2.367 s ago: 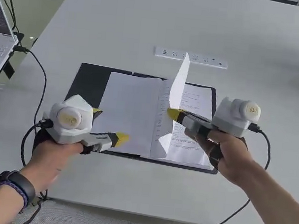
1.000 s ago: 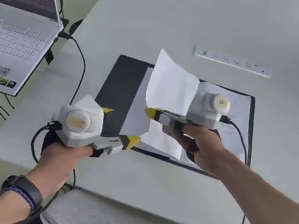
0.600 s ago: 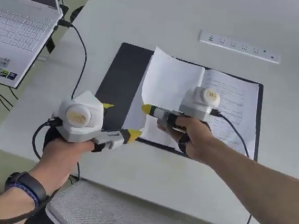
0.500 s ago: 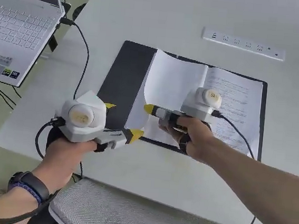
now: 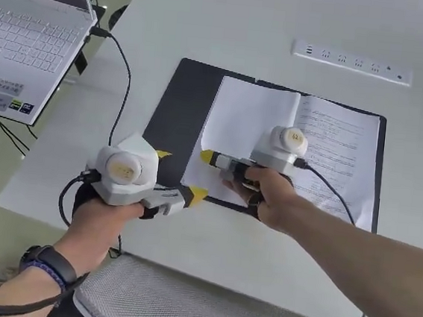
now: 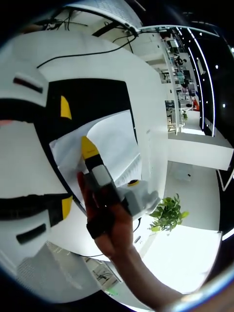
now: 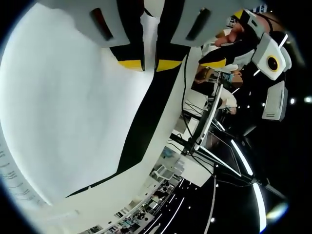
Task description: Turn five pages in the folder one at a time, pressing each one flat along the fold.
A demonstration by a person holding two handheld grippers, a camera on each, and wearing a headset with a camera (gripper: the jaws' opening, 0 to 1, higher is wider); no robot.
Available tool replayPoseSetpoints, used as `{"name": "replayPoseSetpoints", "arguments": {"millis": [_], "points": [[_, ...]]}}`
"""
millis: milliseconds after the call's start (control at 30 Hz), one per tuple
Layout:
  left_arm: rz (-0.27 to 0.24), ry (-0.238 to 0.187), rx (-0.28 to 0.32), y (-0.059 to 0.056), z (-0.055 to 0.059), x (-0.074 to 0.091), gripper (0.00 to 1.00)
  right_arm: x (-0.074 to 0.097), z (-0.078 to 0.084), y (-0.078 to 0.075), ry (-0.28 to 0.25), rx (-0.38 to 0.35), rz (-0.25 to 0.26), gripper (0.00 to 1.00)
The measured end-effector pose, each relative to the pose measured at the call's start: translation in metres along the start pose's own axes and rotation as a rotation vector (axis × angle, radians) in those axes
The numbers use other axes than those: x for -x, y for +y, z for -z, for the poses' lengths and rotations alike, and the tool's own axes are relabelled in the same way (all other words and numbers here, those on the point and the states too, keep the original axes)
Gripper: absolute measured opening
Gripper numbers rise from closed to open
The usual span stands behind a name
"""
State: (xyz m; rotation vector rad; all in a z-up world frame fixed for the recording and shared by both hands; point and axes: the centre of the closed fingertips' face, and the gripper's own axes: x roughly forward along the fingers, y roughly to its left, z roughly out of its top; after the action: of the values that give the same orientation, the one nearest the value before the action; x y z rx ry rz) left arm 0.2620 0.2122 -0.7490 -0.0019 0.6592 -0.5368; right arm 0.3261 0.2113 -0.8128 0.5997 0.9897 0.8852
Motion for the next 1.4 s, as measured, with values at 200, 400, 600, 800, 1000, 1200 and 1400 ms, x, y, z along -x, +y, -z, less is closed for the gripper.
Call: {"name": "replayPoseSetpoints", "arguments": {"millis": [200,400,600,800,1000,1200,1400], "points": [[0.0,0.011,-0.012,0.001,0.0,-0.003,0.55,0.01,0.002,0.006,0.011,0.017,-0.02,0.16],[0.006,0.0,-0.017,0.003,-0.007,-0.011,0.46,0.028,-0.009,0.012,-0.011,0.035,-0.043,0.28],[0.015,0.021,-0.062,0.005,-0.008,-0.022,0.35,0.05,-0.017,0.012,-0.008,0.087,-0.046,0.32],[0.039,0.034,-0.09,0.006,-0.009,-0.035,0.23,0.075,-0.029,0.003,-0.045,0.11,-0.034,0.33],[0.044,0.071,-0.108,0.009,0.001,-0.048,0.18,0.096,-0.036,-0.004,-0.079,0.118,-0.011,0.33],[0.052,0.108,-0.106,0.008,0.018,-0.055,0.13,0.113,-0.036,-0.003,-0.098,0.109,0.0,0.31],[0.051,0.175,-0.147,0.008,0.041,-0.06,0.11,0.121,-0.032,-0.004,-0.098,0.11,0.01,0.3]]}}
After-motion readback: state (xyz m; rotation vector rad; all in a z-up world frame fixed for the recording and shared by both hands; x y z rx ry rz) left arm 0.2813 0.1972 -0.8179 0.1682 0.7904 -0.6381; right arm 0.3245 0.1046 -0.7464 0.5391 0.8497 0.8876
